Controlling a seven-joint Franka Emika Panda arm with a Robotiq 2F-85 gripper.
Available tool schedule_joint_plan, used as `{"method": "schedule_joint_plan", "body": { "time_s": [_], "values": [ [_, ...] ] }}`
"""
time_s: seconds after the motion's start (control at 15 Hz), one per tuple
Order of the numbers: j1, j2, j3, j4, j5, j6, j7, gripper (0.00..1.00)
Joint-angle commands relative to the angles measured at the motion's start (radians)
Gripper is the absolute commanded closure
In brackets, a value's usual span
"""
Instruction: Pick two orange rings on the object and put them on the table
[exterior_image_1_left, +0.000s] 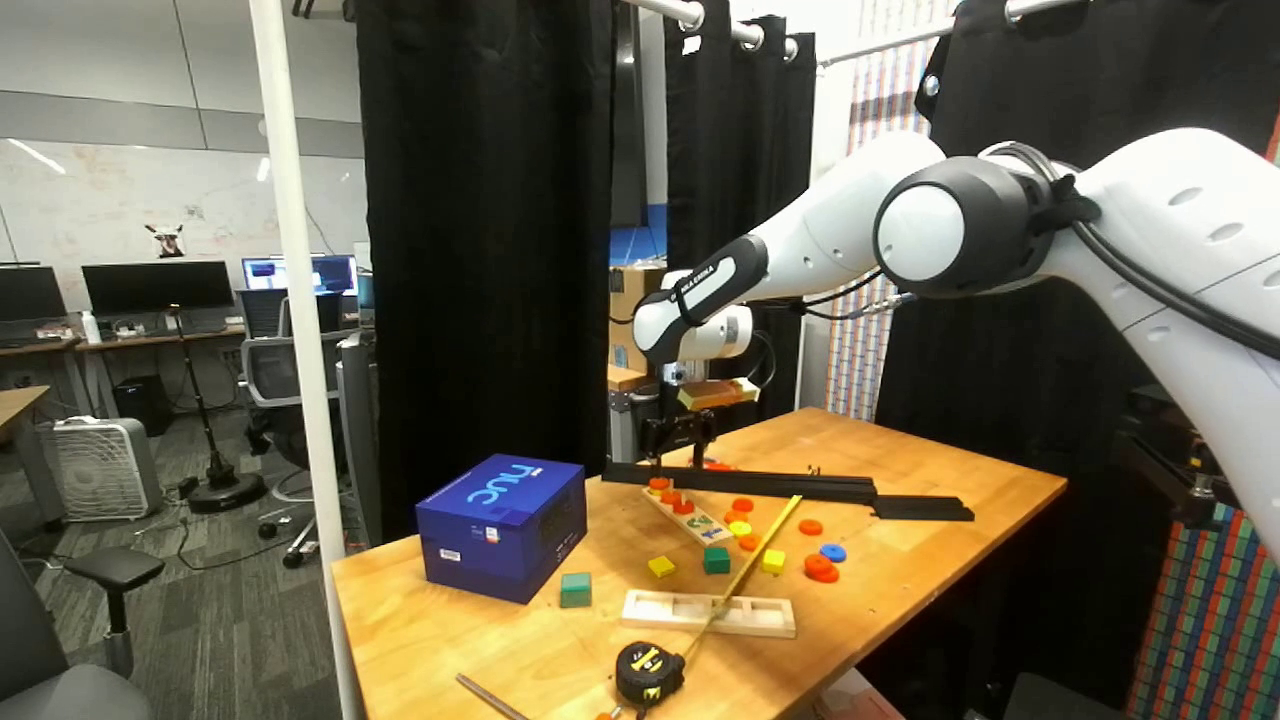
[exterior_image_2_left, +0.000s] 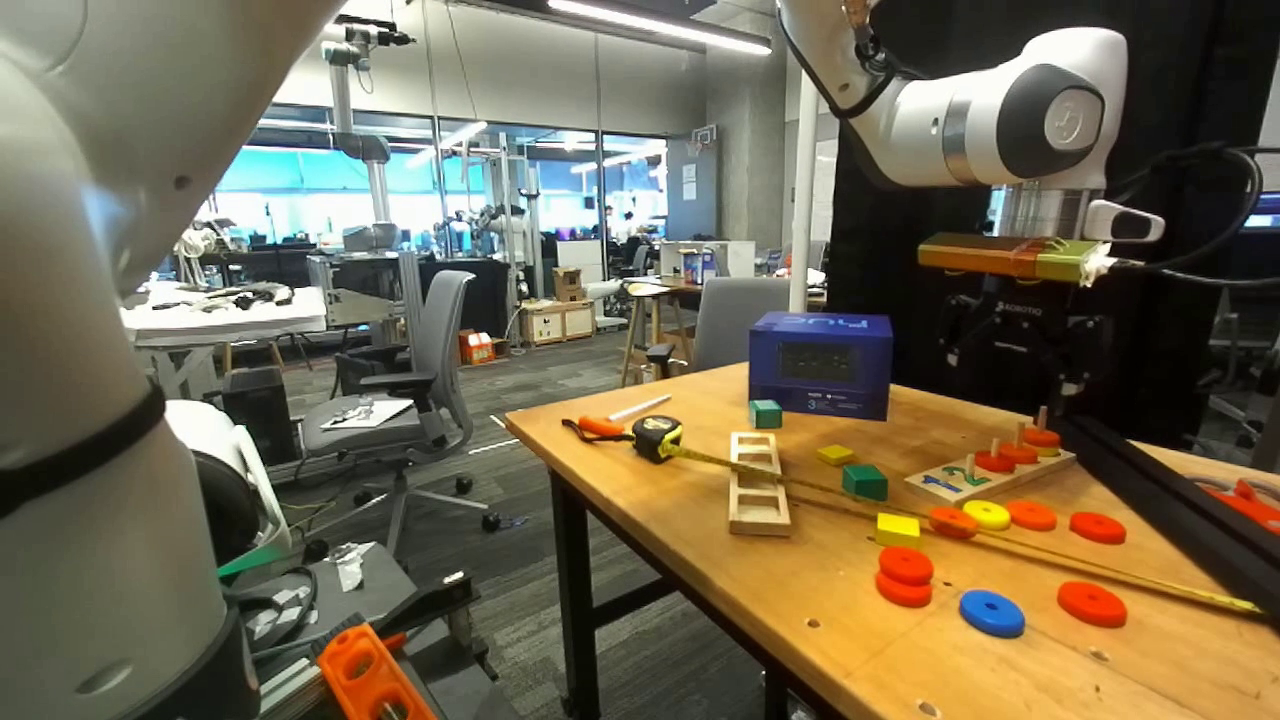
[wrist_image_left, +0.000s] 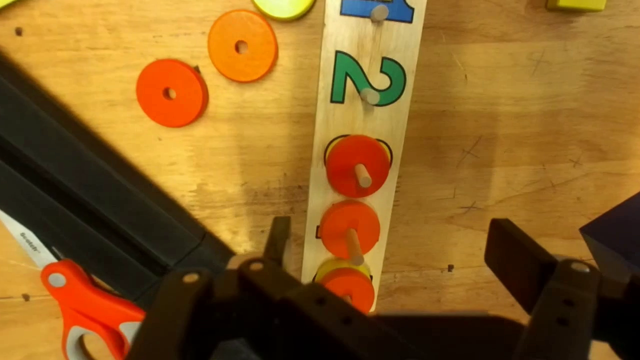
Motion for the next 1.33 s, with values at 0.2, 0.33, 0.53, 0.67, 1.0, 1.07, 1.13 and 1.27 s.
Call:
{"method": "schedule_joint_plan", "body": {
  "time_s": [0.2,0.33,0.53,0.67,1.0,1.07,1.13,1.27],
  "values": [
    [-0.006,0.075,0.012,0.11,0.0,-0.06,-0.037,0.0],
    [-0.007,0.087,0.012,0.122,0.0,-0.066,-0.039,0.0],
    [-0.009,0.102,0.014,0.133,0.002,-0.073,-0.043,0.0],
    [-0.009,0.112,0.014,0.14,0.002,-0.077,-0.045,0.0],
    [-0.009,0.138,0.018,0.163,0.004,-0.093,-0.05,0.0],
    [-0.01,0.143,0.018,0.169,0.004,-0.099,-0.05,0.0],
    [-0.01,0.148,0.019,0.175,0.004,-0.103,-0.05,0.0],
    [-0.012,0.157,0.018,0.186,0.004,-0.107,-0.05,0.0]
  ]
}}
